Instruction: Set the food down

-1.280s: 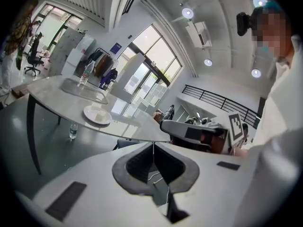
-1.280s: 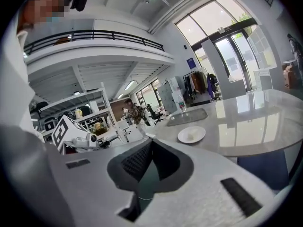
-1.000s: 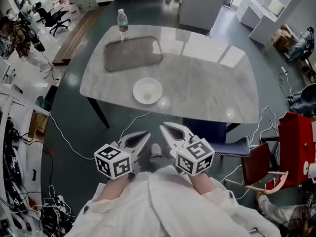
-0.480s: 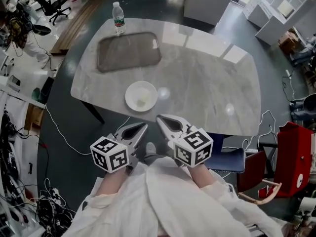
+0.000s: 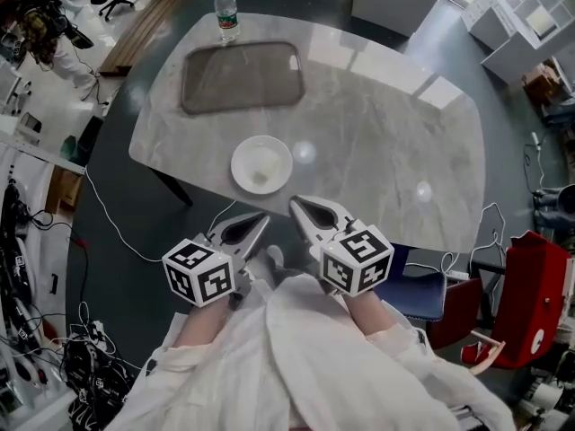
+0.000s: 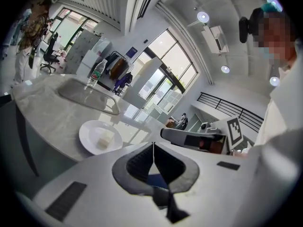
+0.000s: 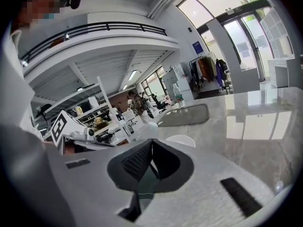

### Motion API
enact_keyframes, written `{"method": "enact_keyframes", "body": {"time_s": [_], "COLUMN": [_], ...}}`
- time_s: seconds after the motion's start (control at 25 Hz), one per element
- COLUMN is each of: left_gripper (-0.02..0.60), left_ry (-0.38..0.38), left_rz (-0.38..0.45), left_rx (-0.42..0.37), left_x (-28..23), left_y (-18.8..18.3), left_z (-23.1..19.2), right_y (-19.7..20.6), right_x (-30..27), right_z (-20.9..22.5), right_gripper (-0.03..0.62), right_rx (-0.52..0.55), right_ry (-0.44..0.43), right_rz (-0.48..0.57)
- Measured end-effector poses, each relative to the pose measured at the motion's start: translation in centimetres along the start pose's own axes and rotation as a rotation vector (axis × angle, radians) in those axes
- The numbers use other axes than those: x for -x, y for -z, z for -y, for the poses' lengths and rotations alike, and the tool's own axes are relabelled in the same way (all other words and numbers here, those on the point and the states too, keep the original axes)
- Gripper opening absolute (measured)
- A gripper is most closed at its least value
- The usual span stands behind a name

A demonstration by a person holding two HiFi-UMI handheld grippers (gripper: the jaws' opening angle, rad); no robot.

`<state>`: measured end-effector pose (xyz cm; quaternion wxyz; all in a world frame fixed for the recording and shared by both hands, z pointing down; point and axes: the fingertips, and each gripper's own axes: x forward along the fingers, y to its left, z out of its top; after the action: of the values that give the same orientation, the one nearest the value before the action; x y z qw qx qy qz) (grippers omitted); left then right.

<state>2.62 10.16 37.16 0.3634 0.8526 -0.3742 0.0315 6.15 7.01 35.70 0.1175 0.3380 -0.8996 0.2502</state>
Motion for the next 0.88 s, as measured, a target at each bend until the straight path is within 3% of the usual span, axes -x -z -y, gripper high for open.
{"method": "enact_keyframes", "body": {"time_s": [0.16,0.44,0.88], "left_gripper": [0.018,0.018,0.018], "left_ry": [0.027,0.031,0.087], "left_rz": [-0.011,-0.033,-0.089], "left_rx": [0.041,0.038,0.023], "left_x": [-0.3,-0.4,-1.7], "left_y": [-0.1,-2.3,-5.4], "left_z": [-0.4,-2.5,-5.3], "right_y": [-0.4,-2.2,-3.9], "right_x": [-0.8,-3.2,-6.5], "right_z": [0.5,0.2,1.8], "right_gripper": [0.002,0.002,0.002], "right_rx": [-0.019,-0.035,-0.053], "right_ry": [0.000,-0.013,0.037], "right_rz": [0.005,0.031,0.004]}}
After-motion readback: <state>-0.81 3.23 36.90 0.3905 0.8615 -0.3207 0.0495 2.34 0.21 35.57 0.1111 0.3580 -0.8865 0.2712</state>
